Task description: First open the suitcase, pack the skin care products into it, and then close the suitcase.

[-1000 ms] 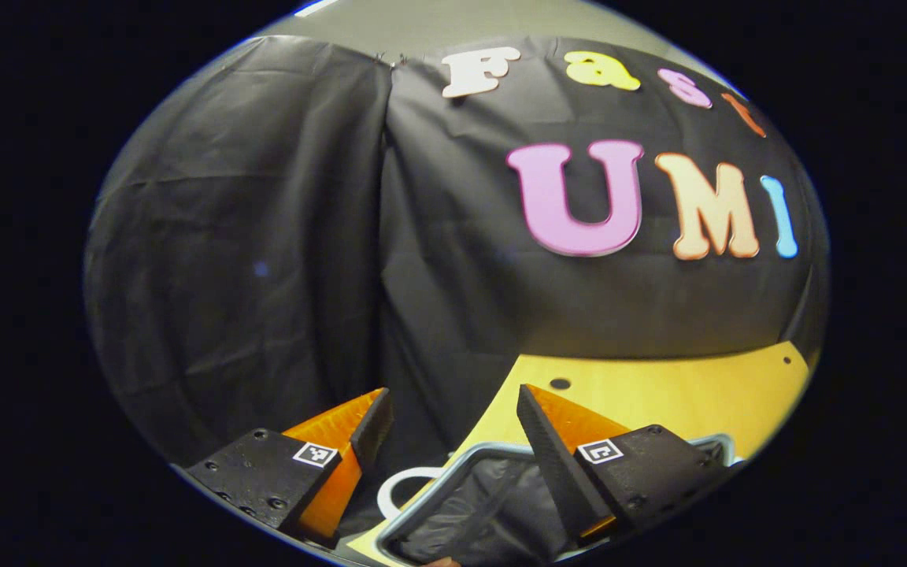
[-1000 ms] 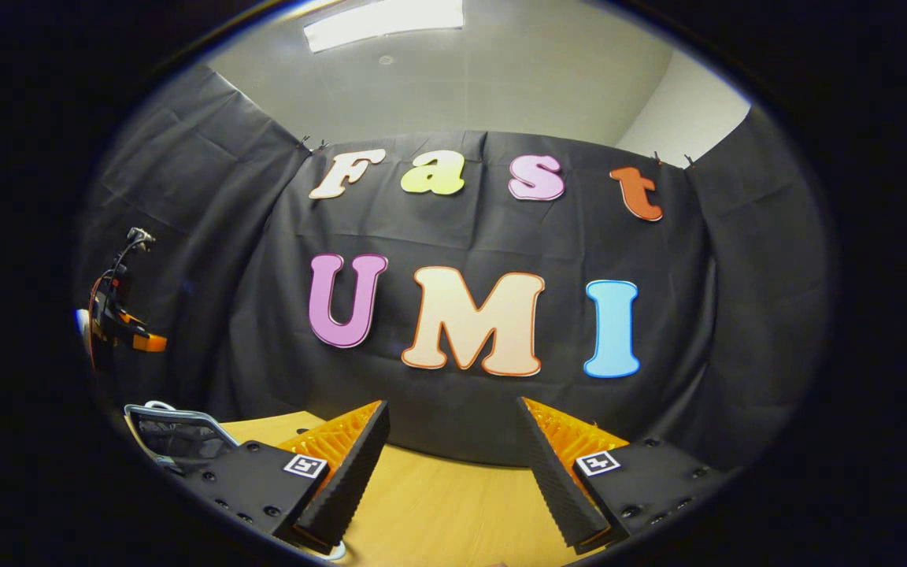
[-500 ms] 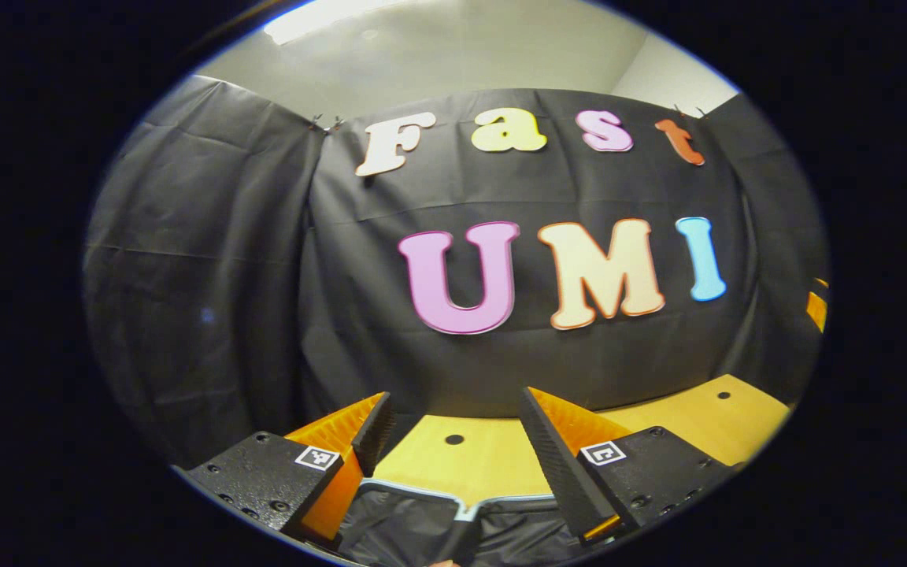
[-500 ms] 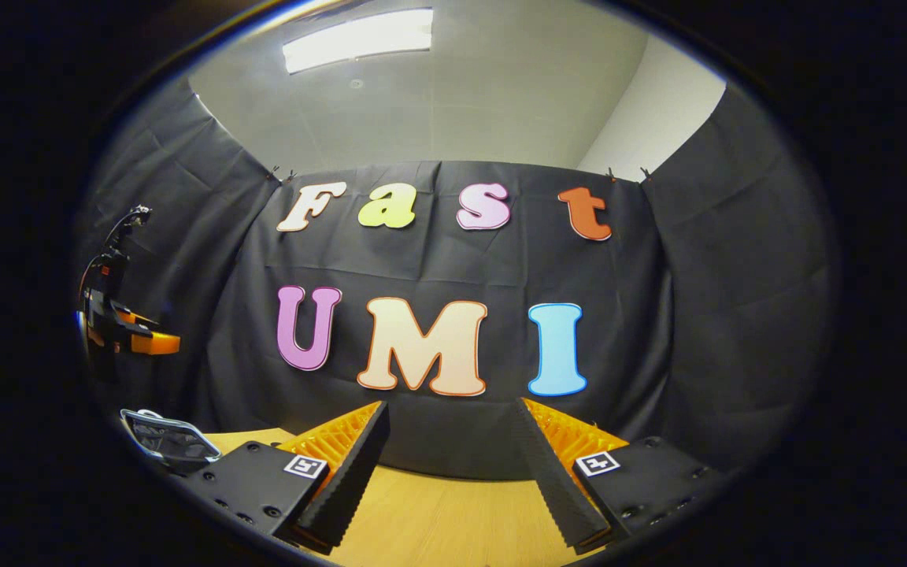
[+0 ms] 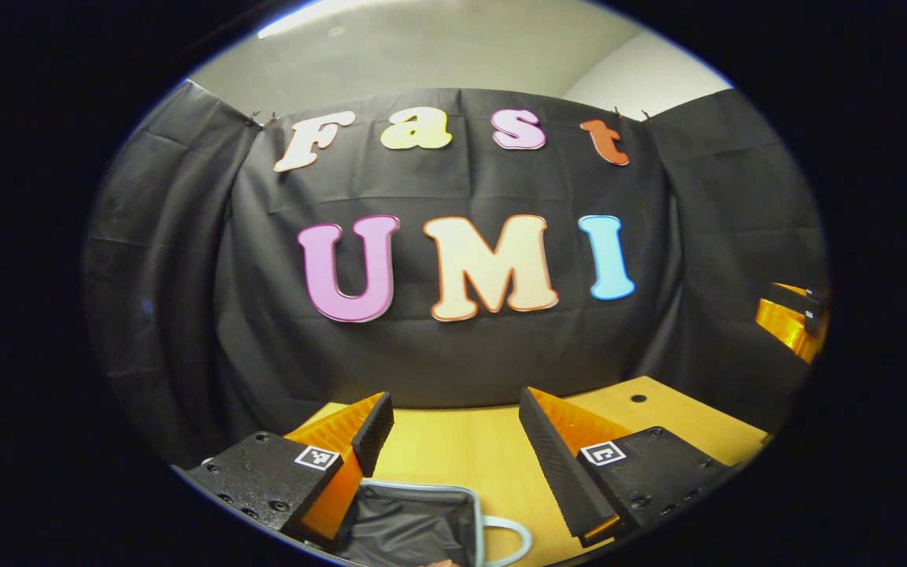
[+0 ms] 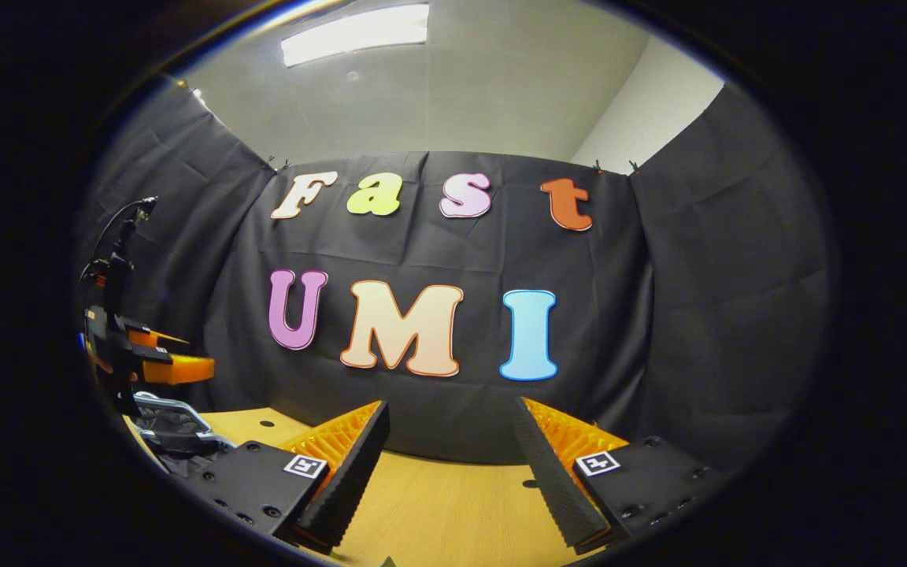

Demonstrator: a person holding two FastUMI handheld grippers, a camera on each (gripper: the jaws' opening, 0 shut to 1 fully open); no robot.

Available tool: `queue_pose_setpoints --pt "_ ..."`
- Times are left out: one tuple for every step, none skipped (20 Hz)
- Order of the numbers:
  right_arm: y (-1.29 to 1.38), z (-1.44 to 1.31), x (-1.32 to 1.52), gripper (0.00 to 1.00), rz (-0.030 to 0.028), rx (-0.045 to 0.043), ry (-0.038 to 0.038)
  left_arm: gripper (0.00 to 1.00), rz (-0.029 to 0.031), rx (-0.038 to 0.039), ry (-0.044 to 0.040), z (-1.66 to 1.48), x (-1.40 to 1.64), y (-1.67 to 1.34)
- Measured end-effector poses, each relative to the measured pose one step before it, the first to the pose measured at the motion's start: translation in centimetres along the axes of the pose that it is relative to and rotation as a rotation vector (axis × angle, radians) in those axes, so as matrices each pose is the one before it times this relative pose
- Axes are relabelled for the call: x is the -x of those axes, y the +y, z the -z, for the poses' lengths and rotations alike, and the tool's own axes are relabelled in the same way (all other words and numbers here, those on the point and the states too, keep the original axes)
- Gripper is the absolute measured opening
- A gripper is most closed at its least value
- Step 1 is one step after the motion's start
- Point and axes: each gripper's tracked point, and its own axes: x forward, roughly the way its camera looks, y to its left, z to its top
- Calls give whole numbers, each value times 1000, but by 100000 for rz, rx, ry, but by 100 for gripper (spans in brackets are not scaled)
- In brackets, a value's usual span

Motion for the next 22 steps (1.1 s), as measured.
queue_pose_setpoints --pt "-165 -124 346 98 -522 -33 -130 95 1889 155 1397 715 40 -1248" --pt "-165 -113 279 100 -545 61 -93 95 1883 -169 1556 852 101 -1211" --pt "-164 19 211 100 -569 262 -40 95 1412 -258 1743 717 7 -1119" --pt "-187 2 252 100 -185 480 145 95 1251 152 1477 691 94 -1025" --pt "-265 127 320 100 30 381 236 96 1881 426 1368 622 -57 -1147" --pt "-157 10 224 98 2 114 121 95 1607 781 1103 621 -16 -1142" --pt "-133 261 226 100 104 163 573 95 1595 735 1418 762 -146 -1035" --pt "-111 274 141 100 174 301 819 96 1824 1349 2213 959 -68 -1213" --pt "-48 447 117 100 -131 298 1503 95 1656 795 1712 960 -94 -1158" --pt "-15 359 92 98 -151 476 1624 96 1594 462 1330 901 -45 -1193" --pt "-250 191 135 98 439 521 1111 96 1758 632 1341 842 -117 -1060" --pt "-294 -2 73 98 635 242 442 96 1831 681 1759 1123 -82 -1121" --pt "-101 47 2 98 321 -131 361 96 1266 732 1801 1111 -118 -832" --pt "10 133 84 98 -46 -283 571 95 1982 1336 1374 1117 -221 -884" --pt "73 415 72 99 -25 -98 1192 96 1140 1195 2178 1272 -356 -713" --pt "62 382 108 98 -173 -163 1532 93 289 631 2608 1318 -207 -446" --pt "222 305 162 98 -617 -191 1051 93 51 352 2598 1305 -315 -408" --pt "164 65 123 98 -640 224 578 93 215 212 2586 1307 -342 -390" --pt "50 253 189 98 -419 712 473 93 211 202 3113 1221 -397 -170" --pt "-25 231 153 98 -250 809 466 90 110 98 3314 1338 -326 -177" --pt "-50 304 145 98 107 293 617 89 -375 327 3467 1385 -173 -47" --pt "16 516 140 99 -123 -716 1211 84 279 290 2733 1042 -316 -150"
